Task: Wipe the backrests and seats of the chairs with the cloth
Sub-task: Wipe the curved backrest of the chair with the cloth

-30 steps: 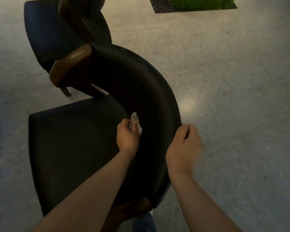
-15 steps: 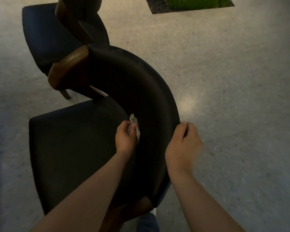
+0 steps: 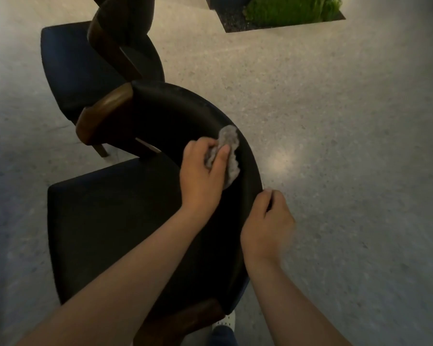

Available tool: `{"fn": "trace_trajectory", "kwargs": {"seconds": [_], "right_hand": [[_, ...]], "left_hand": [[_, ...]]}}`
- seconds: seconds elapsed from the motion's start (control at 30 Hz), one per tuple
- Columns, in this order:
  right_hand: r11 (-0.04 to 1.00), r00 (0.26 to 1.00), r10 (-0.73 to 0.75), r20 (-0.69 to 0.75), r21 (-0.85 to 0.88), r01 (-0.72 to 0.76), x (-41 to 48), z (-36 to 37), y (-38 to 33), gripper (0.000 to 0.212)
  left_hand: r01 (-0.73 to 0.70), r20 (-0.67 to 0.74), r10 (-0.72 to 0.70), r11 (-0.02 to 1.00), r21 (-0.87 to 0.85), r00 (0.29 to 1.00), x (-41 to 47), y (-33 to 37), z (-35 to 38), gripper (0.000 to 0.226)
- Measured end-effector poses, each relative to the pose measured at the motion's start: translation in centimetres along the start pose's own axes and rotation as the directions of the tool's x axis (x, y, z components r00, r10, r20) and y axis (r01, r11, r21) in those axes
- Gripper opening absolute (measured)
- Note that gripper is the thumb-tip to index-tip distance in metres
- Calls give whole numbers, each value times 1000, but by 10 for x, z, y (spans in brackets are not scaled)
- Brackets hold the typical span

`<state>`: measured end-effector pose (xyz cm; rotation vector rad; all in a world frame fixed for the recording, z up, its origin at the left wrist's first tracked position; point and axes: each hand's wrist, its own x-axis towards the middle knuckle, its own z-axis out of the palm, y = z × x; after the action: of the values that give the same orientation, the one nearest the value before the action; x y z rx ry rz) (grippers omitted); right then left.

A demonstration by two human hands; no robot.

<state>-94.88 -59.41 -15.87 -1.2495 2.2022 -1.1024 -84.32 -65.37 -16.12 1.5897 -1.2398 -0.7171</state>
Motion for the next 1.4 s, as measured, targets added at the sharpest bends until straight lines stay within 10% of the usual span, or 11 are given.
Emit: {"fn": "trace_trajectory", "kwargs": {"seconds": [0.27, 0.6, 0.87, 1.4], "right_hand": [[1000, 1000, 14, 13, -2, -14, 1, 1, 0, 36], [1000, 999, 26, 48, -13, -25, 1, -1, -1, 35], [999, 998, 36, 41, 11, -37, 1, -1, -1, 35], [994, 999, 9, 49, 104, -14, 2, 0, 6, 36]], "left_hand": [[-132, -10, 142, 940, 314, 990, 28, 21, 28, 22], [196, -182, -179, 978, 75, 967, 25, -8, 10, 11], [22, -114, -7, 992, 125, 993, 25, -2, 15, 14], [373, -99, -382, 922, -101, 919, 0, -97, 20, 11]]}}
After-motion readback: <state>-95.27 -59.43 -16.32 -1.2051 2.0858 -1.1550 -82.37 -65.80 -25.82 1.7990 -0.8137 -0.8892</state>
